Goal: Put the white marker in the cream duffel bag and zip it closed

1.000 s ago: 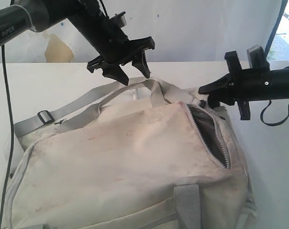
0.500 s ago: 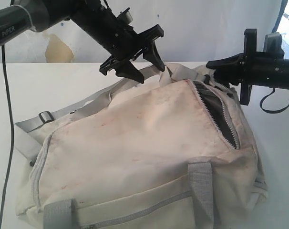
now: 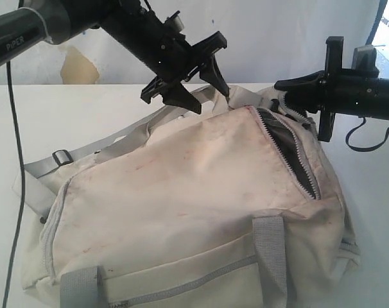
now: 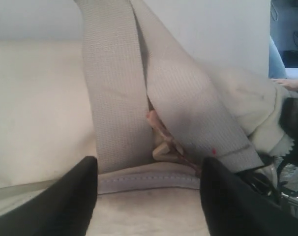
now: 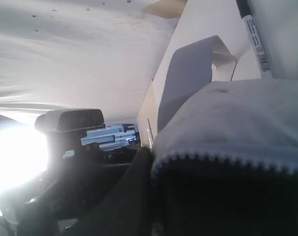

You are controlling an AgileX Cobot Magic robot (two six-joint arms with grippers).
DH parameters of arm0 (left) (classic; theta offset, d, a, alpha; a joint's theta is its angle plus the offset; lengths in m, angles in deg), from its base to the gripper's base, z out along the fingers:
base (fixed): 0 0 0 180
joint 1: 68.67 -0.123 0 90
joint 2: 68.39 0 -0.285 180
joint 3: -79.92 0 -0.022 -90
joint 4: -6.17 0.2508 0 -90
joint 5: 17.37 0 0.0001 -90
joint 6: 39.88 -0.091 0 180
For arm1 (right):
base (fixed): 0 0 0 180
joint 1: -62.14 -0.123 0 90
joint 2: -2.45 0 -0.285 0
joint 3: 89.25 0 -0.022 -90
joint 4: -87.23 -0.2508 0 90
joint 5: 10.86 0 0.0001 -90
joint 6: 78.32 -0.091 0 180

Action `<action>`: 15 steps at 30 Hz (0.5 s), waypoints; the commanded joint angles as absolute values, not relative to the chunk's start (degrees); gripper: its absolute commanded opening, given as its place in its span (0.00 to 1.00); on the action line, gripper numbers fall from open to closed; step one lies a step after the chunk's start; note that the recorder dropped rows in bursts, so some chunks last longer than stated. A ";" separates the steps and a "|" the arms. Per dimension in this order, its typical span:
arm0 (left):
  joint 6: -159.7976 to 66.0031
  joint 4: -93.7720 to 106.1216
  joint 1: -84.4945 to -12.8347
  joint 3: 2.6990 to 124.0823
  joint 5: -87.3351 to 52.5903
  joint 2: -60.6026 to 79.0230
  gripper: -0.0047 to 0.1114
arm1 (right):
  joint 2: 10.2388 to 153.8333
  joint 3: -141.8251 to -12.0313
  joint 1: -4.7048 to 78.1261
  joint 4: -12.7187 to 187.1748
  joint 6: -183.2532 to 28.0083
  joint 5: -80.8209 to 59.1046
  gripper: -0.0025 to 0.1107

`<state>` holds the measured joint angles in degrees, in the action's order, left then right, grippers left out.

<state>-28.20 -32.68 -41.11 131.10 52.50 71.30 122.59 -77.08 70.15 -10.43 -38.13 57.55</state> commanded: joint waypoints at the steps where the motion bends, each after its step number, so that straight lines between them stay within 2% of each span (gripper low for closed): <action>1: -28.29 -29.07 -37.78 131.27 52.59 72.78 0.60 | 121.62 -77.63 69.99 -12.72 -38.70 59.10 0.02; 15: -30.34 -27.37 -33.98 129.85 52.59 74.63 0.60 | 121.62 -77.63 69.99 -12.72 -39.55 59.10 0.02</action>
